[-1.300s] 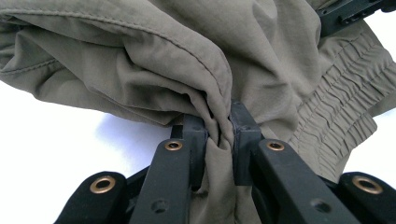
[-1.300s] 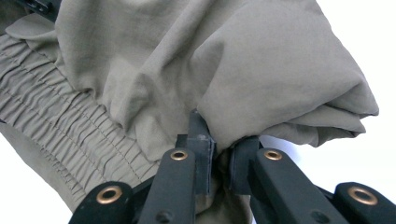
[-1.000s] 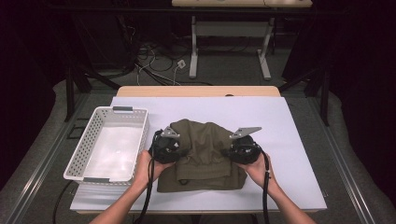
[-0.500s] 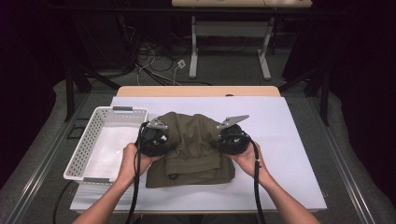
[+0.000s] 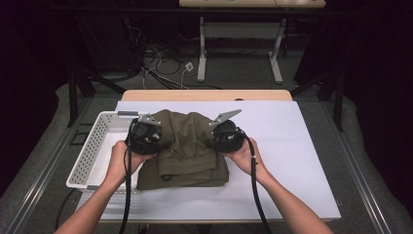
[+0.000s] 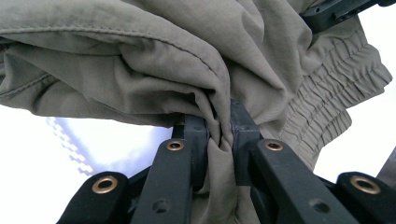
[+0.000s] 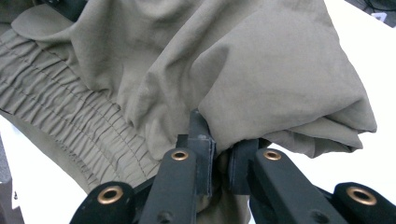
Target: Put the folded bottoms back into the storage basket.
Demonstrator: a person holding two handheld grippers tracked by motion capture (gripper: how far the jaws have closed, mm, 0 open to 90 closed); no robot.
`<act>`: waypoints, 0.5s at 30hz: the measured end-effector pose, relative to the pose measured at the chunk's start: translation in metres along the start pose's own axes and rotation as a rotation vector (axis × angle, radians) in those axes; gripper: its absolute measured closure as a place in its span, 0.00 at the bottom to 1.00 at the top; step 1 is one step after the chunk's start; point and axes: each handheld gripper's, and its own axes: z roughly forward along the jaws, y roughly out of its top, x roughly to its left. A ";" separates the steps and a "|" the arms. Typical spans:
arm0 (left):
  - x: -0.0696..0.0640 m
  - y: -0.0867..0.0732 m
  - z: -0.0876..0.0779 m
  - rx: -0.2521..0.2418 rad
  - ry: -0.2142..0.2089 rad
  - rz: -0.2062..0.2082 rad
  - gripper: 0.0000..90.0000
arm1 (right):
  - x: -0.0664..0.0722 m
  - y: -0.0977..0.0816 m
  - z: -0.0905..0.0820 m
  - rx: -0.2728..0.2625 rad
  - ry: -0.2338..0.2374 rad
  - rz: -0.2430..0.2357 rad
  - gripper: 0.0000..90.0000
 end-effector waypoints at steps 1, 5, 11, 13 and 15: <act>0.002 0.000 -0.002 0.001 0.003 -0.003 0.90 | 0.001 0.003 0.002 -0.004 0.006 0.000 0.92; 0.011 -0.001 -0.012 0.009 0.015 -0.013 0.90 | 0.005 0.013 0.006 -0.004 0.031 0.000 0.92; 0.022 0.002 -0.030 0.029 0.056 -0.021 0.90 | 0.011 0.033 0.013 -0.016 0.067 -0.001 0.92; 0.026 0.002 -0.037 0.033 0.072 -0.024 0.90 | 0.014 0.040 0.016 -0.026 0.079 0.006 0.92; 0.031 0.003 -0.042 0.041 0.087 -0.028 0.90 | 0.016 0.046 0.020 -0.031 0.098 0.014 0.92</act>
